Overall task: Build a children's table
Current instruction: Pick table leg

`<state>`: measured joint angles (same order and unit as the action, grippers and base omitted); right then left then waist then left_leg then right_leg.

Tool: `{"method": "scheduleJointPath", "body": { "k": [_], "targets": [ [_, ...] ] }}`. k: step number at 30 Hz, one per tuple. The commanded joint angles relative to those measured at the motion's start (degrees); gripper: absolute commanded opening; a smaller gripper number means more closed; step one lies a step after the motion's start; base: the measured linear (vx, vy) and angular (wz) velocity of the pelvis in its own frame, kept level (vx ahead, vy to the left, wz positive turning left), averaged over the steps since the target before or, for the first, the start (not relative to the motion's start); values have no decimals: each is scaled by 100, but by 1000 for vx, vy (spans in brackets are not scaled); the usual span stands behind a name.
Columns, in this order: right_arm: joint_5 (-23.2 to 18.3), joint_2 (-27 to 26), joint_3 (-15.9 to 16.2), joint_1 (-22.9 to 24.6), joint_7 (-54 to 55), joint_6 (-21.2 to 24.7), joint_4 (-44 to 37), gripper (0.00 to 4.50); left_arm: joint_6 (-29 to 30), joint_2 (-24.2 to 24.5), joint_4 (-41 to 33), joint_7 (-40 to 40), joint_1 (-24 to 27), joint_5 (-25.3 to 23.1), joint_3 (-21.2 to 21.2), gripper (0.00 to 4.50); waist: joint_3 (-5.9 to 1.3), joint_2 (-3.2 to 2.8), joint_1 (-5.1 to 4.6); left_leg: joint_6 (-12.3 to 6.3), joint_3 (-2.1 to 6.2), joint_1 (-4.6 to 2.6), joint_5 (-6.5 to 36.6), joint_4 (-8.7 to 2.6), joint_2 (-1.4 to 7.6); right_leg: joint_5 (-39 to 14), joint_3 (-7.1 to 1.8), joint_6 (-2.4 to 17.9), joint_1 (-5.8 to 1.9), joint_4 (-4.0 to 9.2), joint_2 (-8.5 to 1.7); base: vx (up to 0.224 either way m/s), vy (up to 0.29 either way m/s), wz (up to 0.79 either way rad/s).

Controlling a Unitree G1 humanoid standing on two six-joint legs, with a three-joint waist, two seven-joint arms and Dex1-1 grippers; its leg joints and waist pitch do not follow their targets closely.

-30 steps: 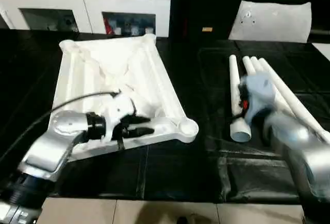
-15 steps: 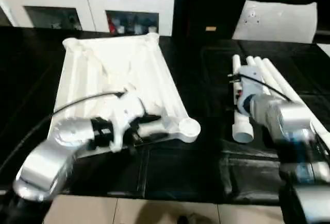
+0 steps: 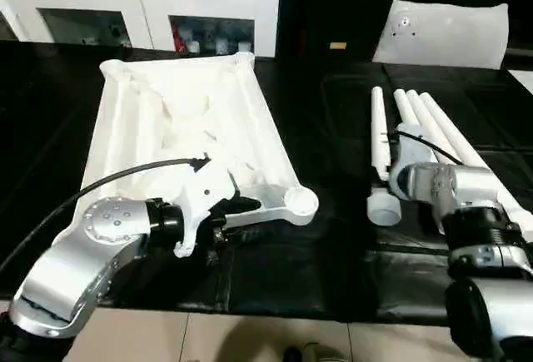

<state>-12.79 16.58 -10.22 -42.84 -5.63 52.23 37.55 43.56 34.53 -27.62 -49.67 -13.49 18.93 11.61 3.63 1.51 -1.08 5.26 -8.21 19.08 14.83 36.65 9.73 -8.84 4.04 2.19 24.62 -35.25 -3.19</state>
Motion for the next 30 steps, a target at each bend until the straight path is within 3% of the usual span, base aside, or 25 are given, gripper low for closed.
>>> {"method": "scheduleJointPath", "body": {
  "k": [1, 8, 13, 14, 19, 22, 26, 29, 30],
  "targets": [
    [-83, -36, -100, -30, -47, 50, 175, 367, 38, 37, -89, 28, -25, 47, 24, 244, -381, 15, 22, -151, -26, 138, 365, -439, 158, -2224, -258, 749, -395, 439, -347, 0, 0, 0],
    [-164, -57, -222, -142, -161, 39, 364, 315, -36, 11, -70, 137, -42, 6, 23, 244, -396, 41, 23, -165, -41, 155, 236, -430, 153, -1948, -265, 894, -415, 406, -353, 0, 0, 0],
    [-111, -19, -191, -118, -197, 20, 542, 276, -204, -45, -60, 275, -29, -105, -7, 244, -388, 46, 26, -162, -44, 151, 303, -428, 156, -2148, -257, 822, -403, 434, -354, 0, 0, 0],
    [-109, -14, -192, -114, -199, 16, 572, 247, -238, -50, -56, 305, -23, -127, -6, 244, -388, 45, 25, -163, -41, 156, 309, -428, 156, -2148, -256, 817, -405, 435, -353, 0, 0, 0],
    [-87, 20, -209, -113, -240, -6, 697, 222, -391, -69, -27, 406, 3, -194, -10, 244, -400, 37, 17, -121, -33, 145, 389, -434, 166, -2146, -248, 790, -395, 437, -350, 0, 0, 0],
    [-84, 67, -261, -114, -250, -88, 775, 196, -478, -102, -7, 472, 20, -209, -52, 244, -408, 64, 16, -107, -35, 143, 456, -434, 168, -2140, -249, 798, -396, 437, -354, 0, 0, 0],
    [-186, 81, -409, -101, -263, -113, 716, 189, -539, -148, 33, 553, 3, -213, -98, 244, -409, 67, 16, -106, -37, 140, 481, -434, 165, -2148, -243, 790, -391, 443, -344, 0, 0, 0],
    [-191, 94, -377, -2, -399, -362, 530, 187, -574, -237, 103, 663, -37, -226, -129, 244, -415, 50, 19, -116, -34, 146, 454, -433, 167, -2106, -243, 804, -394, 439, -348, 0, 0, 0],
    [-271, 75, -509, 25, -355, -461, 444, 186, -581, -309, 173, 778, -88, -271, -148, 244, -415, 58, 24, -128, -41, 149, 438, -430, 170, -2071, -248, 806, -398, 444, -351, 0, 0, 0]
  ]
}}
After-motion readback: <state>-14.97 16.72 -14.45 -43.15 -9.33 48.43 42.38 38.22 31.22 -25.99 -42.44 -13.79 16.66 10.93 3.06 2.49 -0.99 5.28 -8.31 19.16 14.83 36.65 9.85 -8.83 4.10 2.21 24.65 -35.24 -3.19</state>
